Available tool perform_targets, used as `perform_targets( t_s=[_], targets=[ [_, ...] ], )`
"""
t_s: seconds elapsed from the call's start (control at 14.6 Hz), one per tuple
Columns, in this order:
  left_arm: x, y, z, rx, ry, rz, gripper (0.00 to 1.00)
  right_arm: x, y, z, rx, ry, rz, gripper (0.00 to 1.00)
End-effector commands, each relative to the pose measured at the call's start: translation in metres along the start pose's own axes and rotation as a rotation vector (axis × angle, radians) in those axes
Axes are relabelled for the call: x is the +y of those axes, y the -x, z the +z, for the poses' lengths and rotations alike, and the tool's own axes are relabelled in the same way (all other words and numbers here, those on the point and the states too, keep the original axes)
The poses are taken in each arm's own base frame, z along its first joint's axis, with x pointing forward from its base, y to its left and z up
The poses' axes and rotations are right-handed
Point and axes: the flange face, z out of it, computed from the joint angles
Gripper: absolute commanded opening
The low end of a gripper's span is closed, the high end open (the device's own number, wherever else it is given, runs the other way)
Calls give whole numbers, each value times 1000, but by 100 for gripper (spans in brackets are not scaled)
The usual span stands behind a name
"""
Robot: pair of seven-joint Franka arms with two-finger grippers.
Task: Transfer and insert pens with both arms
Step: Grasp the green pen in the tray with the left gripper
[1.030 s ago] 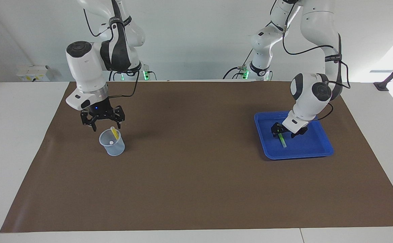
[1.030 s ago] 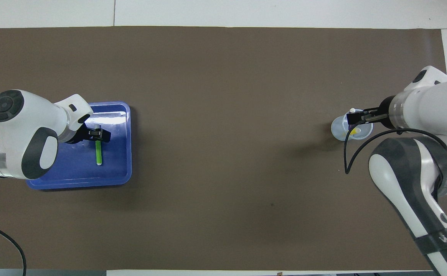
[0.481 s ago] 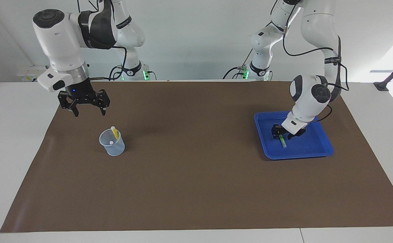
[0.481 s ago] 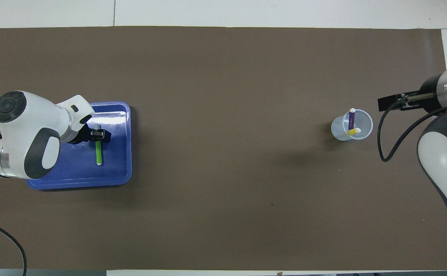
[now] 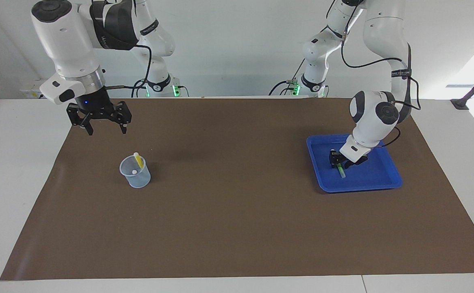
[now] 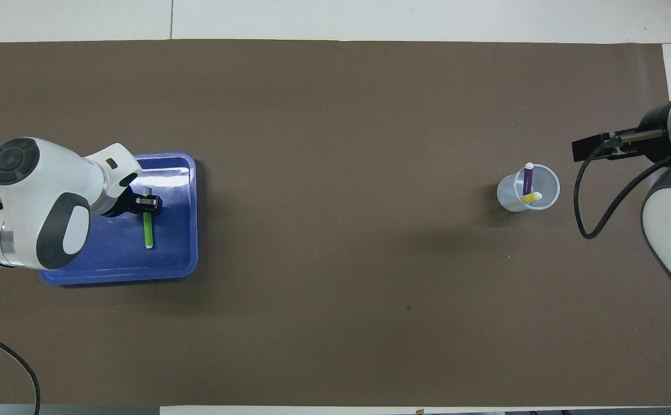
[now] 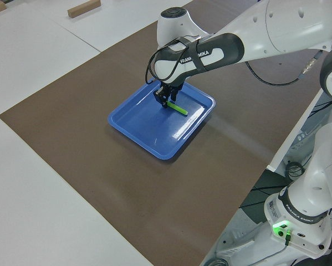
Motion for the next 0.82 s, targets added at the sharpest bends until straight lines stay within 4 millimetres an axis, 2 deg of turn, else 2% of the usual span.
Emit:
perform_targets(
  t_s=[0.0,0.07,0.14,0.27,0.48,0.62,0.76],
  targets=[
    [-1,3,5,13,-17,9,26,-2,-5,-14,-7,-11,47,100],
    [-2,3,5,14,-18,7,10,-2,-7,-19,-7,-14,67,100],
    [-3,3,5,12,-18,5,0,-5,-8,-22,-21,-19,68,100],
    [-5,3,5,14,-17,-1,0,-15,-10,-32,-45,-20,49,100],
    [-7,1,1,9,-19,-12,0,-3,-8,-40,-64,-15,80,100],
    [-15,-4,-18,-22,-27,-58,0,-4,-5,-40,-89,-11,79,100],
    [-18,-17,-54,-73,-19,-105,0,-3,-4,-40,-97,-8,101,100]
  ],
)
